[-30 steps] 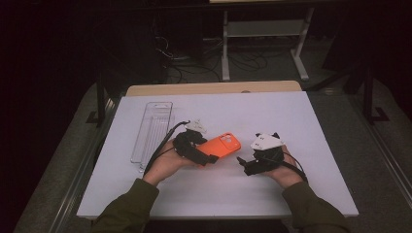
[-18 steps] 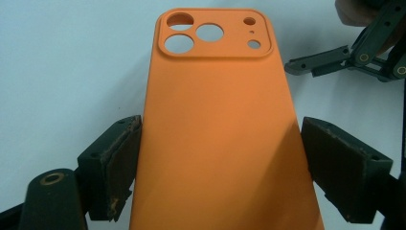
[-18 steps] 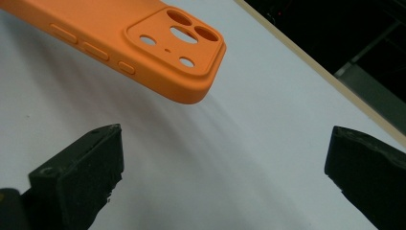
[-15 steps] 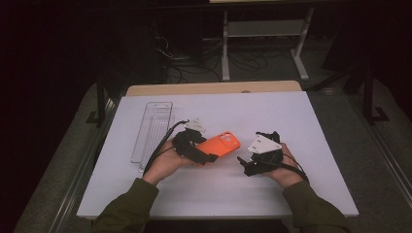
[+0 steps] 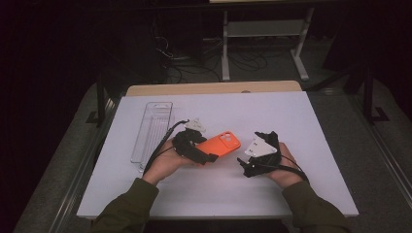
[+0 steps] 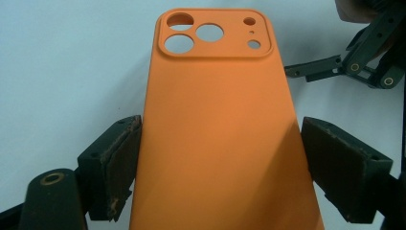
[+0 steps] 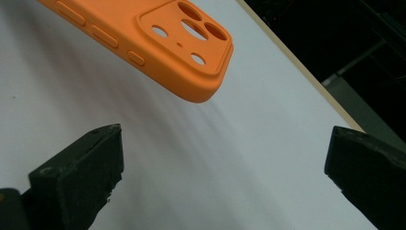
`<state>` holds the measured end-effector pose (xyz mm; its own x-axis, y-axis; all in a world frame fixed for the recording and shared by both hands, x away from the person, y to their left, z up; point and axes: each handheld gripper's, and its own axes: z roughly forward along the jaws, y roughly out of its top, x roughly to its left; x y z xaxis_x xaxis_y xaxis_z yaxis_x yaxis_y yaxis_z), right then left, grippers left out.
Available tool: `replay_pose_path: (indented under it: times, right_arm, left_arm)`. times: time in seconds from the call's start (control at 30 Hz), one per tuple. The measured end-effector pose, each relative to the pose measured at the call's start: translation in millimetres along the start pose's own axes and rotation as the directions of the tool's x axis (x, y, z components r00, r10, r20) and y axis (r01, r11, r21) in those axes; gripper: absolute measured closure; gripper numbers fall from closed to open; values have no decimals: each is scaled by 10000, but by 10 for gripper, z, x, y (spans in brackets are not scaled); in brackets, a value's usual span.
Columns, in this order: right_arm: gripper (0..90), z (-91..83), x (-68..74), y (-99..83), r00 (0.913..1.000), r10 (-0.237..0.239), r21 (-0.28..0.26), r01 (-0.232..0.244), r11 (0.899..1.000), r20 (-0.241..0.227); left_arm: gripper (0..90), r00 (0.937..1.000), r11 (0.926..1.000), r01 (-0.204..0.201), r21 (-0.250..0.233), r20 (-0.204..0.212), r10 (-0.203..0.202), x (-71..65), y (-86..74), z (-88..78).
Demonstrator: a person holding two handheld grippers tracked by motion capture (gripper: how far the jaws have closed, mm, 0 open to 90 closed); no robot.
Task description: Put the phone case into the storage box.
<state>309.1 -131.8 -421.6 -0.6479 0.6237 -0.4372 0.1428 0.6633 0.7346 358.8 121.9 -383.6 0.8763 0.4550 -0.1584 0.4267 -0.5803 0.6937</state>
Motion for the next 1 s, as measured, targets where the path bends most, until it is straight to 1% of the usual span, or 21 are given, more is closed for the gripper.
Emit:
replay_pose_path:
  times: [0.13, 0.2, 0.23, 0.37, 0.43, 0.47, 0.53, 0.6, 0.7, 0.73, 0.77, 0.83, 0.9, 0.93, 1.0]
  right_arm:
    - [0, -1, 24, 4, 9992, -380, 43, 380, 9993, 146]
    - [0, 1, 28, 4, 9974, -681, 74, 679, 9977, 236]
    - [0, 4, 26, 4, 9954, -906, 91, 904, 9959, 318]
    - [0, 4, 44, 7, 9927, -1130, 123, 1126, 9936, 424]
    - [0, 9, 56, 4, 9930, -1091, 115, 1087, 9940, 456]
    - [0, 10, 59, 3, 9925, -1123, 113, 1119, 9937, 476]
    - [0, 10, 60, 2, 9912, -1221, 152, 1215, 9925, 511]
    - [0, 8, 66, 4, 9902, -1291, 122, 1286, 9916, 542]
    - [0, 7, 80, 6, 9869, -1470, 183, 1461, 9891, 658]
    - [0, 7, 82, 8, 9854, -1554, 175, 1546, 9878, 698]
    - [0, 8, 82, 9, 9833, -1663, 153, 1656, 9861, 741]
    - [0, 4, 95, 12, 9817, -1731, 169, 1723, 9849, 788]
    - [0, 8, 98, 12, 9778, -1911, 181, 1902, 9816, 862]
    - [0, 9, 102, 12, 9771, -1930, 193, 1921, 9812, 896]
    - [0, 7, 111, 12, 9757, -1992, 204, 1981, 9800, 916]
  left_arm:
    - [162, 10000, 10000, 3, -29, -28, -3, -3, -2, -2]
    - [162, 10000, 10000, -17, -35, -37, 17, -3, -2, -2]
    - [162, 10000, 10000, -5, -36, -24, 5, -3, -2, 0]
    - [162, 10000, 10000, -98, -6, -18, 98, 1, 0, 3]
    - [162, 9999, 9999, -102, -6, 14, 102, 2, 0, 5]
    - [162, 9998, 9997, -209, 86, 1, 209, 9, 1, -1]
    - [162, 9996, 9995, -280, 139, 9, 280, 14, 1, -3]
    - [162, 9999, 9999, -119, 13, 14, 119, 4, 0, 5]
    - [162, 9999, 9999, -115, 15, 9, 115, 3, -1, 5]
    - [162, 9996, 9994, -294, 170, -29, 294, 12, 1, -7]
    - [162, 9997, 9997, -234, 121, -22, 234, 8, 0, -4]
    - [162, 9997, 9997, -226, 129, -14, 226, 8, 0, -4]
    - [162, 9998, 9997, -217, 150, 7, 217, 10, -1, -2]
    - [162, 10000, 10000, -25, 12, 15, 25, -1, -3, 7]
    - [162, 10000, 10000, -52, -25, -6, 52, -1, -3, 5]
